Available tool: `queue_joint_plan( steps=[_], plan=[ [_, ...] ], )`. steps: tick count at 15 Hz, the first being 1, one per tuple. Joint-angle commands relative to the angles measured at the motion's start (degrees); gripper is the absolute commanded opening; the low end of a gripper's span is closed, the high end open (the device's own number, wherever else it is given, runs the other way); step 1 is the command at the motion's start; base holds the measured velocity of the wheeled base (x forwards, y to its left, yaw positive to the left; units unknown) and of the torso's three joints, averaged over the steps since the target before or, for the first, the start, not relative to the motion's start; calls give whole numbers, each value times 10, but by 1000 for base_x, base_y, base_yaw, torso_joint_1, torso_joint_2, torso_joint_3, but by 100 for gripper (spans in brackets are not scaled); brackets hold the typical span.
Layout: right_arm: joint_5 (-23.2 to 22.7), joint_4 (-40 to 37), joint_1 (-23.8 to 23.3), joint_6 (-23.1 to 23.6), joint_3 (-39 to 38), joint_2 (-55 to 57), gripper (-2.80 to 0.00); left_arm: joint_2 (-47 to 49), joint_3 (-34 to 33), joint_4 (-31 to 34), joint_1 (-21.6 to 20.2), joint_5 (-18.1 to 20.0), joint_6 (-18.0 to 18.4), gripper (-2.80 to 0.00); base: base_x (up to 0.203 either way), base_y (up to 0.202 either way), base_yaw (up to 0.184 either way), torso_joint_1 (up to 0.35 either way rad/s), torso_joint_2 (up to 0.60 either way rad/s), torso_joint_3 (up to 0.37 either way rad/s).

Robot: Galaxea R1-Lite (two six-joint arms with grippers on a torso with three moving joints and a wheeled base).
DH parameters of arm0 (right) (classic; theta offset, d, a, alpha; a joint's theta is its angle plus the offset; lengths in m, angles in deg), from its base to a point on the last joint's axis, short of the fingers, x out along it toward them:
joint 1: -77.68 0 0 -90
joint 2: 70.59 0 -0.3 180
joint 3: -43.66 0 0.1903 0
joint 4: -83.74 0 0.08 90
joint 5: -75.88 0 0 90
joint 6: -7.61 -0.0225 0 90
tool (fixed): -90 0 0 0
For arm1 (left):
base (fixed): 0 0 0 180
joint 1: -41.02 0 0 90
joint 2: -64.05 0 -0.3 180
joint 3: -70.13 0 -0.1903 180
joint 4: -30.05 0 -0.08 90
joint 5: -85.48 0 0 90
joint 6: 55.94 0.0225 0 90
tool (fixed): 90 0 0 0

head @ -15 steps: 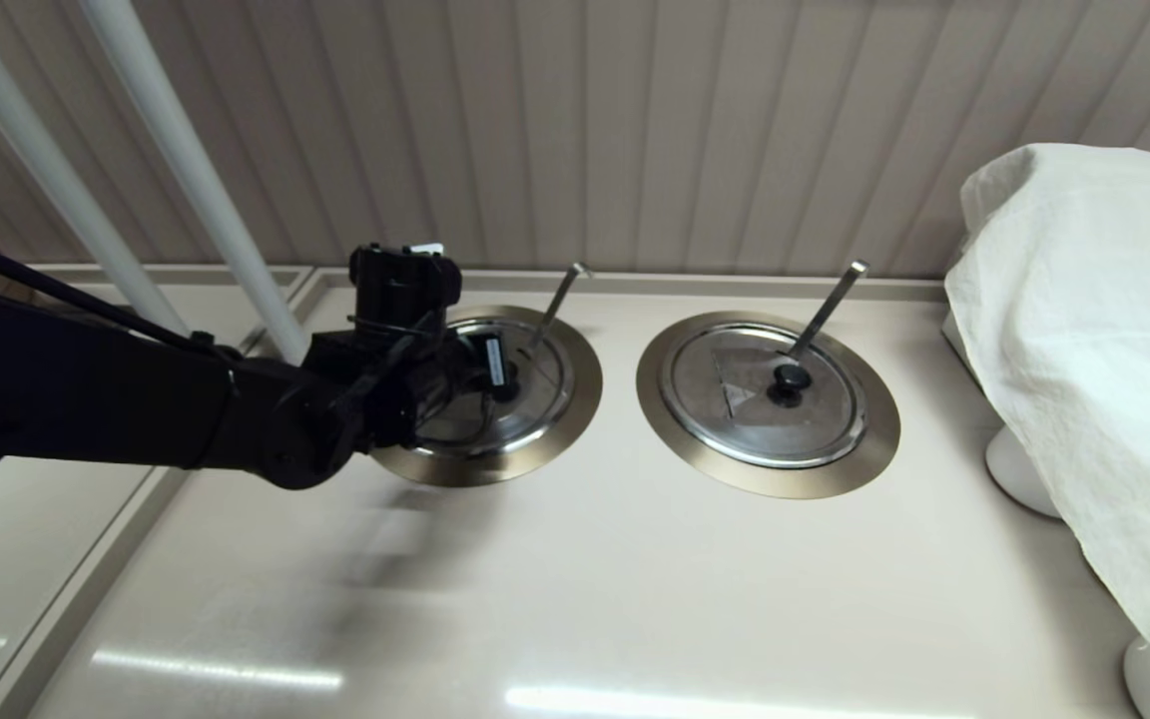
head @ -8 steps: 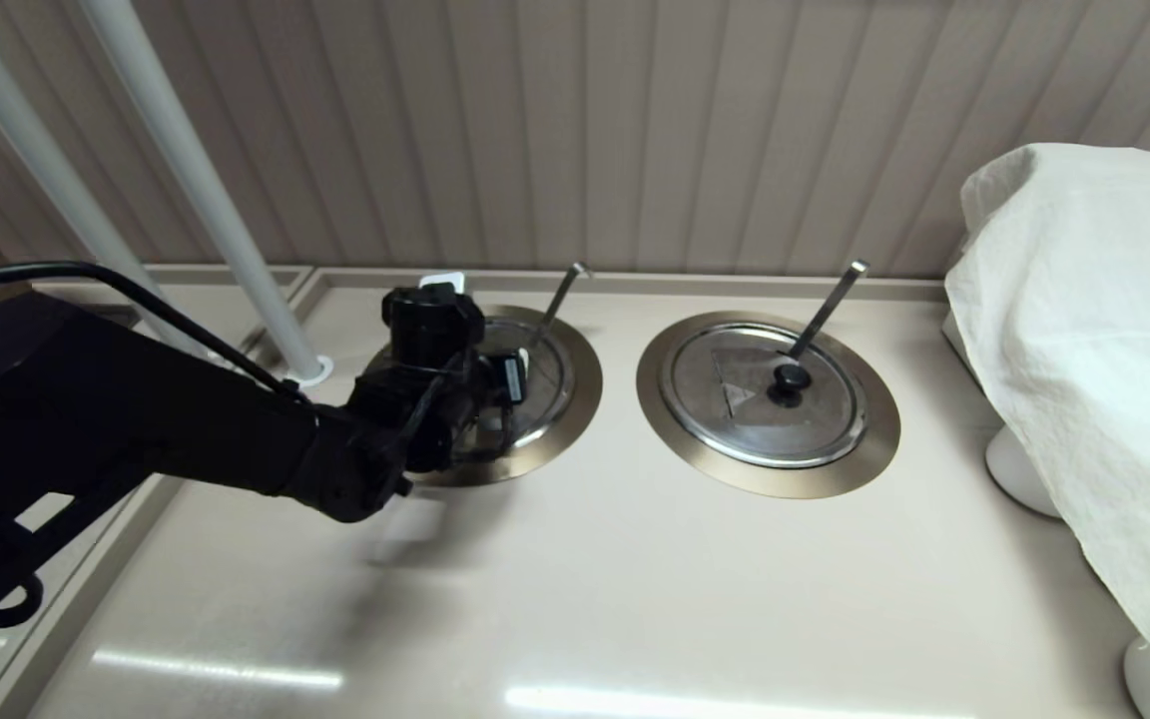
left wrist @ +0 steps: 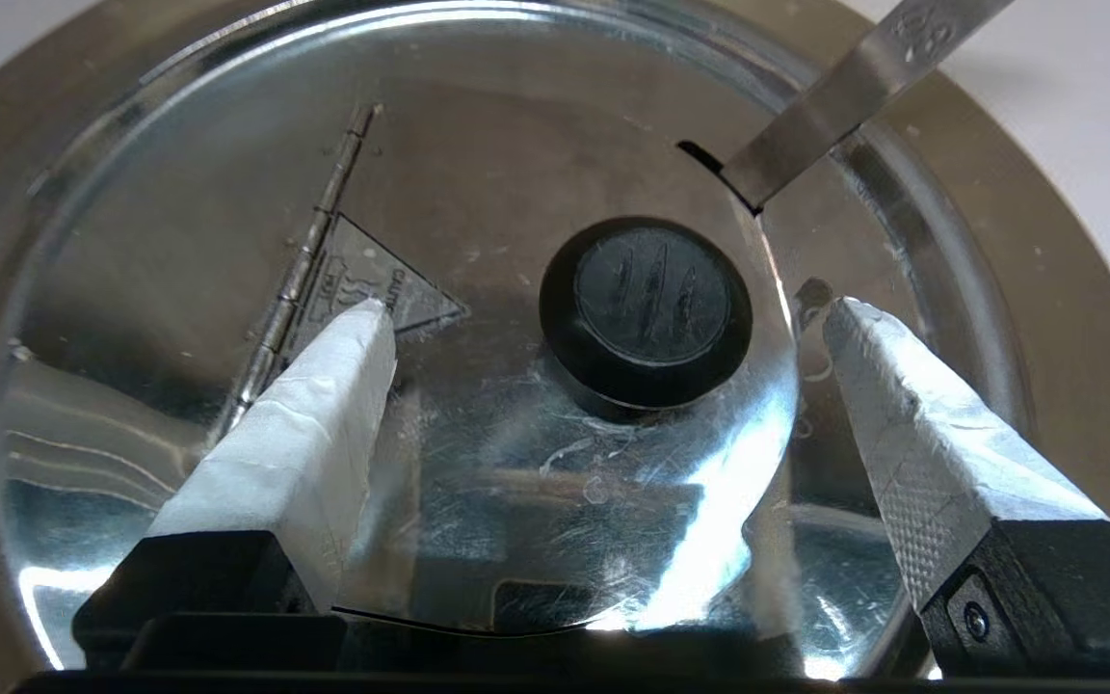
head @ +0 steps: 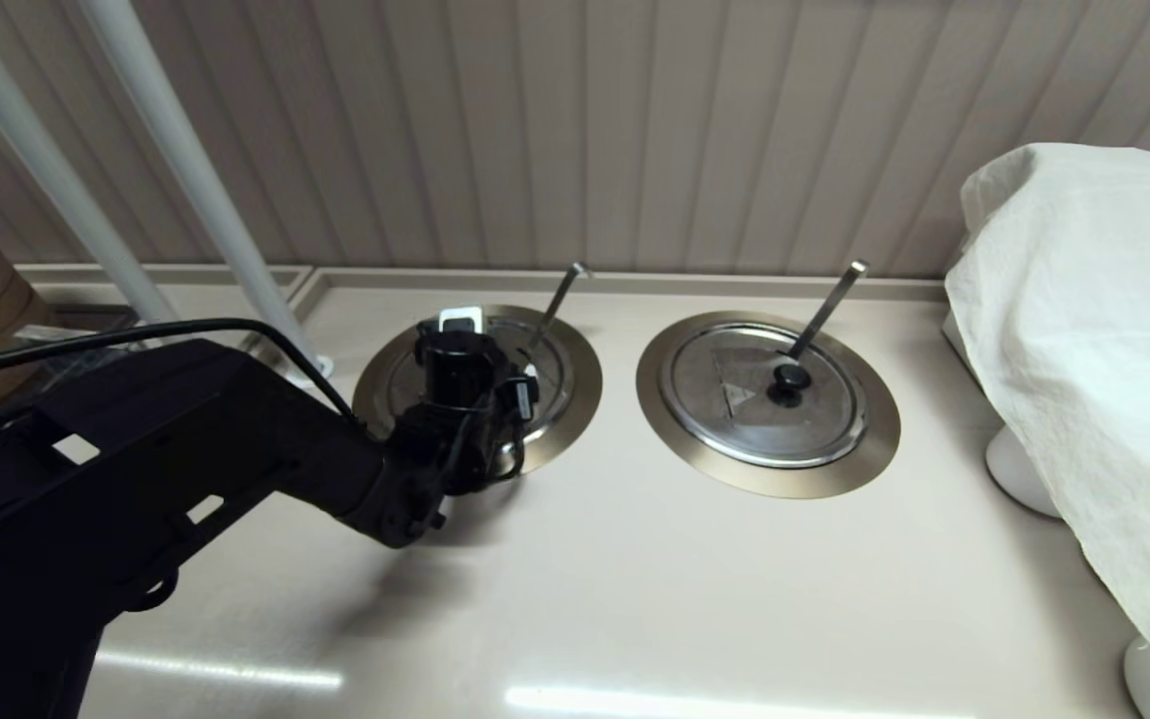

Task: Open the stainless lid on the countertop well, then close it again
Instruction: Open the lid

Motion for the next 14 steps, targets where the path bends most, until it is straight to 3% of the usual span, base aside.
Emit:
queue_joint_plan(
  steps=[1,14],
  plan=[
    [-1,0,0,0,0,1,0,22,3,-13,0,-2,0,0,0,0,0,0,0,0],
    [-1,0,0,0,0,1,0,27,4,-29,-20,-1,3,0,0,0,0,0,0,0]
  ],
)
